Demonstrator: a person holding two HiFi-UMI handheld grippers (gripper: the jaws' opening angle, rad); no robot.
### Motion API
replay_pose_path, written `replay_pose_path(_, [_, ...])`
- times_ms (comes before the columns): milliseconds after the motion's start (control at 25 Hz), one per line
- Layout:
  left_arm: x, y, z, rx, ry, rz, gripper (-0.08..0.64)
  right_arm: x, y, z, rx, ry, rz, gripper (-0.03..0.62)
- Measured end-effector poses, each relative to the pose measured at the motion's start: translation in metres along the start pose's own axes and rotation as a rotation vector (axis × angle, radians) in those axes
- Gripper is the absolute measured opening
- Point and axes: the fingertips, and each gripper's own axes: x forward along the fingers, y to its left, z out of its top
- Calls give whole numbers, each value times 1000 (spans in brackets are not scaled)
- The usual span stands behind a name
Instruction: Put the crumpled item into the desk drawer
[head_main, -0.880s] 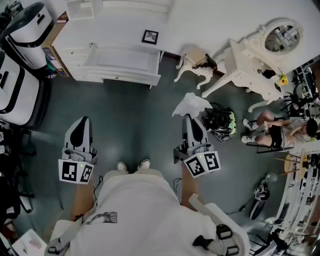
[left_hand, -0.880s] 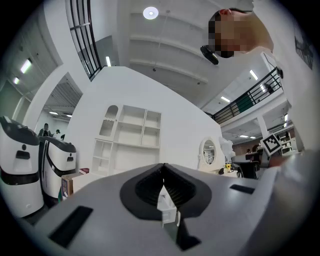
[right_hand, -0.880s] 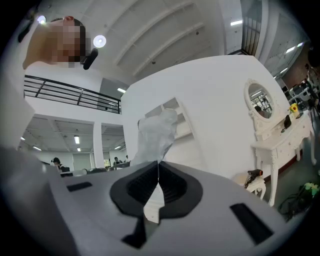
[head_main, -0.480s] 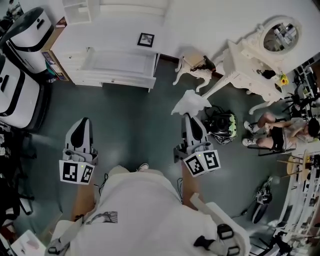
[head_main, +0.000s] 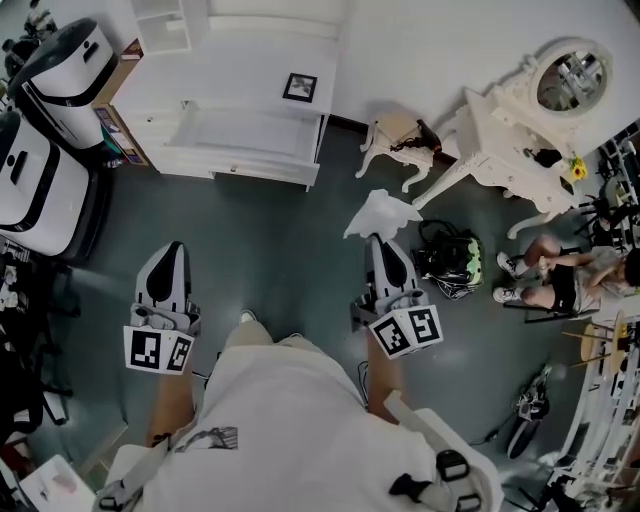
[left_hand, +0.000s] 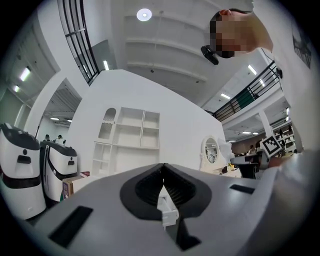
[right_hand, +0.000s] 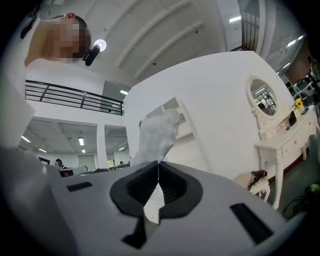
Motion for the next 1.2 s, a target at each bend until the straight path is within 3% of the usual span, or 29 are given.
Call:
replay_pose_path(240, [13,25,-35,-60,69,2,15,26,5,-16,-5,41,-12,12])
replay_pose_path(440, [65,40,-60,-102,85,-50,15,59,-16,-27,36,50,-43,12])
replay_pose_path(920, [230,148,-78,-141,58,-124,15,250,-26,-17,-17,86,-32,12])
replay_pose_path(1200, [283,193,-97,-169,85,-165,15,317,-13,-30,-23,132,-26,12])
